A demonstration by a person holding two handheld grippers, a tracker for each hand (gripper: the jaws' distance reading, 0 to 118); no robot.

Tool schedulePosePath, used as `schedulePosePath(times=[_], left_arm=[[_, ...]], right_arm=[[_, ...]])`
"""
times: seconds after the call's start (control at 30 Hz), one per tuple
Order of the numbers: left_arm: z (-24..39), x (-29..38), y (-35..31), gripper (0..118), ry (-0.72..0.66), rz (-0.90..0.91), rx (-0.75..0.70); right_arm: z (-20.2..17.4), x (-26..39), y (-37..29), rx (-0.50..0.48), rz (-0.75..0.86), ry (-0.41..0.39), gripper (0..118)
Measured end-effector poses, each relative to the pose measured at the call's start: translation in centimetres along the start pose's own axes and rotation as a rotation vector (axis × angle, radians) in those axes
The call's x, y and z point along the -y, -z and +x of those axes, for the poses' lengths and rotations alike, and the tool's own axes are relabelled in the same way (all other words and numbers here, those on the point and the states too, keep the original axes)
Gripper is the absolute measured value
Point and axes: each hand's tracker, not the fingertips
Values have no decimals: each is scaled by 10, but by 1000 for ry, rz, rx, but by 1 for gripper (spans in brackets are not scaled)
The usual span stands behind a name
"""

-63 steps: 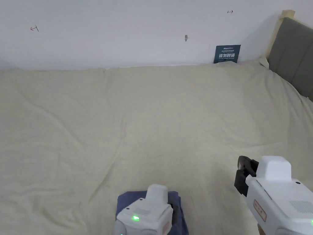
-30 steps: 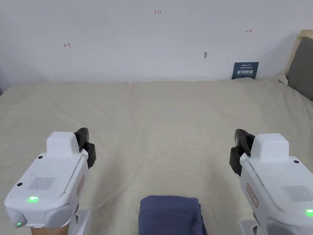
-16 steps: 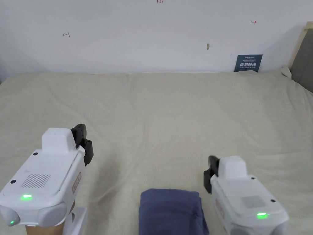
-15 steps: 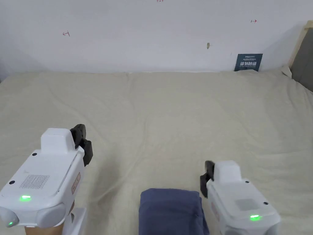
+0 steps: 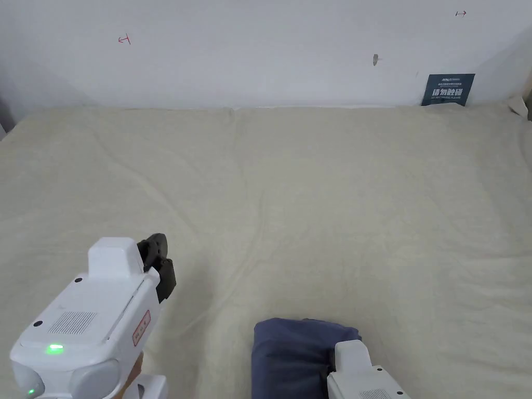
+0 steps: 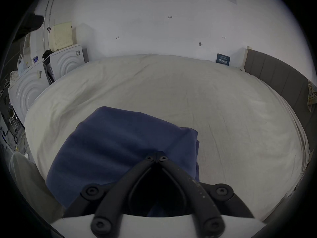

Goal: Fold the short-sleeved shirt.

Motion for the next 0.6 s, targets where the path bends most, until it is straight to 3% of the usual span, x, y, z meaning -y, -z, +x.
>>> schedulePosePath(times=[0.1,0.13,0.17,0.2,0.23,0.3,0.5,0.6], left_arm=[[1,15,11,4,-99,-105,68],[2,22,16,14,-144,-147,83],[3,29,21,30,-179,-197,107],[4,38,27,61,-215,-260,140],[6,47,33,84,-246,-334,171],[14,65,43,111,-266,-451,201],[32,117,79,108,-353,-709,290],[33,137,98,87,-466,-815,354]], right_arm=[[7,4,2,-19,1,59,1],[8,7,2,-21,11,77,1],[7,9,2,-23,20,87,1],[6,11,-1,-21,28,79,1],[4,12,-1,-16,33,64,1],[3,11,-1,-10,37,39,1],[6,11,-1,-23,35,35,1],[7,11,-2,-27,36,28,1]])
